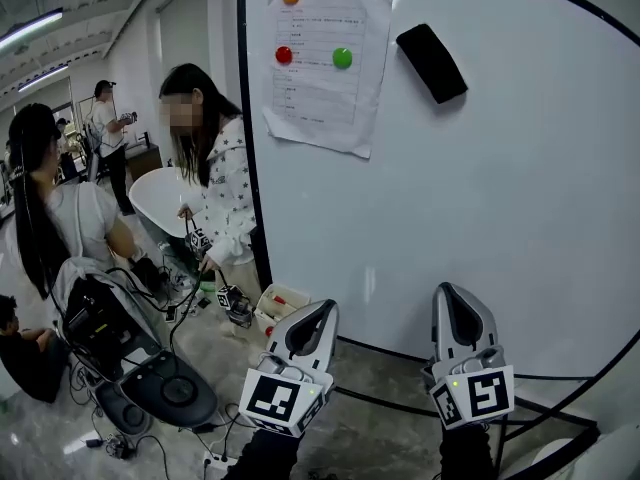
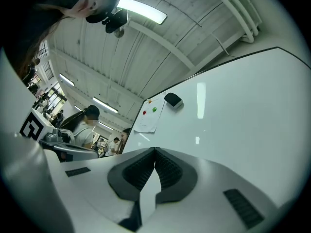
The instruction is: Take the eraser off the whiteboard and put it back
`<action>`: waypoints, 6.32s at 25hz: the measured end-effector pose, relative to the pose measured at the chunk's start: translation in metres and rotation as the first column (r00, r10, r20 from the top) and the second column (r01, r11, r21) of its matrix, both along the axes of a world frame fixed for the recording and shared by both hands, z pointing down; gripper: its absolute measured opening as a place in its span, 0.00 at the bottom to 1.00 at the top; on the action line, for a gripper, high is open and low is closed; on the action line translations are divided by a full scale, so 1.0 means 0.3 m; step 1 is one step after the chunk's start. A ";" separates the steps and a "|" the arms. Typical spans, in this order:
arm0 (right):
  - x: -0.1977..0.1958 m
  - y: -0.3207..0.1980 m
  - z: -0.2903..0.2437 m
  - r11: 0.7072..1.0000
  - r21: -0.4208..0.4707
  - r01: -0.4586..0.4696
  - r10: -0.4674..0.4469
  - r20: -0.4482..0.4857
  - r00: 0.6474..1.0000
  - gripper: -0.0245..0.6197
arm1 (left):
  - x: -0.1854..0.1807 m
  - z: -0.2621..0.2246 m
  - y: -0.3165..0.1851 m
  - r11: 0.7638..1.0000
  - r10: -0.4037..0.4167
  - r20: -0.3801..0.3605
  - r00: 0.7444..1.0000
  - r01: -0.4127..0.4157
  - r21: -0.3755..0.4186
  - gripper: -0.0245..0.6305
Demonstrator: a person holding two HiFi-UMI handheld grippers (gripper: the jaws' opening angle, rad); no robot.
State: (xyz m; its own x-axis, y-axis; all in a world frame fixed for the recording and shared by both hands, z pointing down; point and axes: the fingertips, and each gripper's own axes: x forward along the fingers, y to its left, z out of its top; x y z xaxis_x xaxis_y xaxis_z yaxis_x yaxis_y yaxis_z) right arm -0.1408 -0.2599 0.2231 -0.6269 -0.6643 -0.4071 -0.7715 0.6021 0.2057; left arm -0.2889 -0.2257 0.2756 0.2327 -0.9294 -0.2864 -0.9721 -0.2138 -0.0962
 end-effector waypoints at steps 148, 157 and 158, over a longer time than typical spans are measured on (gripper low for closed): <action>0.854 -0.138 -0.255 0.737 0.075 -0.671 0.671 0.031 0.741 0.47 | 0.432 0.054 -0.221 0.931 0.364 0.027 0.931 -0.363 -0.035 0.05; 1.038 -0.140 -0.224 0.739 0.059 -0.671 0.671 0.027 0.741 0.47 | 0.573 0.050 -0.219 0.953 0.301 -0.021 0.953 -0.301 -0.015 0.05; 1.060 -0.142 -0.226 0.739 0.063 -0.671 0.671 0.026 0.741 0.47 | 0.590 0.044 -0.217 0.957 0.290 -0.018 0.957 -0.290 -0.010 0.05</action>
State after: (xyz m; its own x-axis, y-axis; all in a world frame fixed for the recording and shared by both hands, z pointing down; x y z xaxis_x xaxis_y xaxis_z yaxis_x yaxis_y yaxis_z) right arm 0.1772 -0.3025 0.1553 -0.0281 -0.8853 -0.4642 -0.9710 -0.0861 0.2231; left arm -0.1119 -0.2907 0.2887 0.4884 -0.8260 -0.2815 -0.8694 -0.4881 -0.0764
